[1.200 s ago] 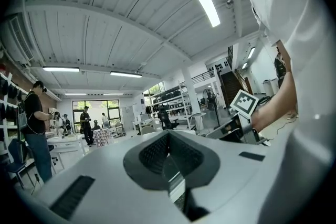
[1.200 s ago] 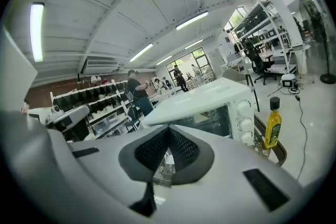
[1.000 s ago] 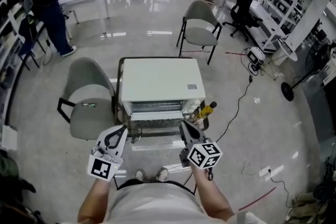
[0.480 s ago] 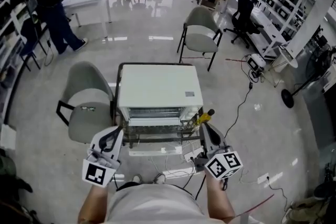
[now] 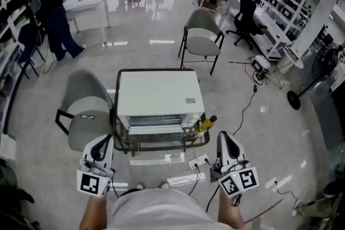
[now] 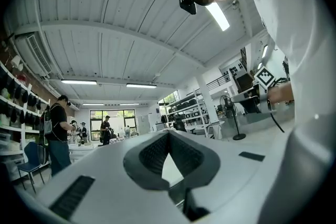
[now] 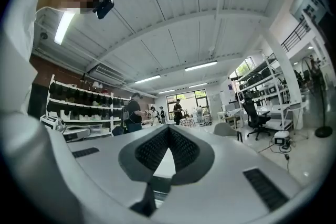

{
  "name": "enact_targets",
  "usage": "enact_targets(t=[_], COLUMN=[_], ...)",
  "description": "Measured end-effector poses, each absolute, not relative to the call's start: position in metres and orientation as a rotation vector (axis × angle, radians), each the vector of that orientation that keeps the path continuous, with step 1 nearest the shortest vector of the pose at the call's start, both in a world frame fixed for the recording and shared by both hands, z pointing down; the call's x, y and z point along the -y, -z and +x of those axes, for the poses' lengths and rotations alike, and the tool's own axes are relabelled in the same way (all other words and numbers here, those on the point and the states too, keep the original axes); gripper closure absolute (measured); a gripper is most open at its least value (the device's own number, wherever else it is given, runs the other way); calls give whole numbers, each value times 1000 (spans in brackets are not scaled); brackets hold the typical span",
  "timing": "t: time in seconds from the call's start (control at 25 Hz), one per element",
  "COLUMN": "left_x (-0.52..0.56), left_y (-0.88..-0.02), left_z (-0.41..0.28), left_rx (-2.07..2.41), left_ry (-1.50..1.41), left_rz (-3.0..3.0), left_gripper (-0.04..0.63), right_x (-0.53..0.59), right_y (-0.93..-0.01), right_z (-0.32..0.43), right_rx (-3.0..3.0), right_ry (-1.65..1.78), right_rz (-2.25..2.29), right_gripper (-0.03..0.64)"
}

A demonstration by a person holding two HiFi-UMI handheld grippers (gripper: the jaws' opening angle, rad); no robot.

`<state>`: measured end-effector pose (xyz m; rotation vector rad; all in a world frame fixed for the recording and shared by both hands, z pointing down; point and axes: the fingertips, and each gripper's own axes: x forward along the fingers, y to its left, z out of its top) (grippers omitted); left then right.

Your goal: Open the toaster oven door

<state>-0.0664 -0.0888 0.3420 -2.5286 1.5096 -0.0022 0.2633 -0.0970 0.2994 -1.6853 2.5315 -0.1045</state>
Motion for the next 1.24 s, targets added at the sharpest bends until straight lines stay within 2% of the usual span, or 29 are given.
enact_targets(t=[1.04,1.24], left_x=[78,71], left_y=[-338,-344], left_z=[-87,-86], left_rx=[-1425,-1420], left_ry=[44,18], left_rz=[-2604,-2618], left_gripper=[579,580], right_x=[75,67], right_y=[-281,-288], right_z=[196,194], right_rx=[-2623,-2611], right_ry=[-93,-5], right_rz=[-1716,-1680], right_gripper=[595,595])
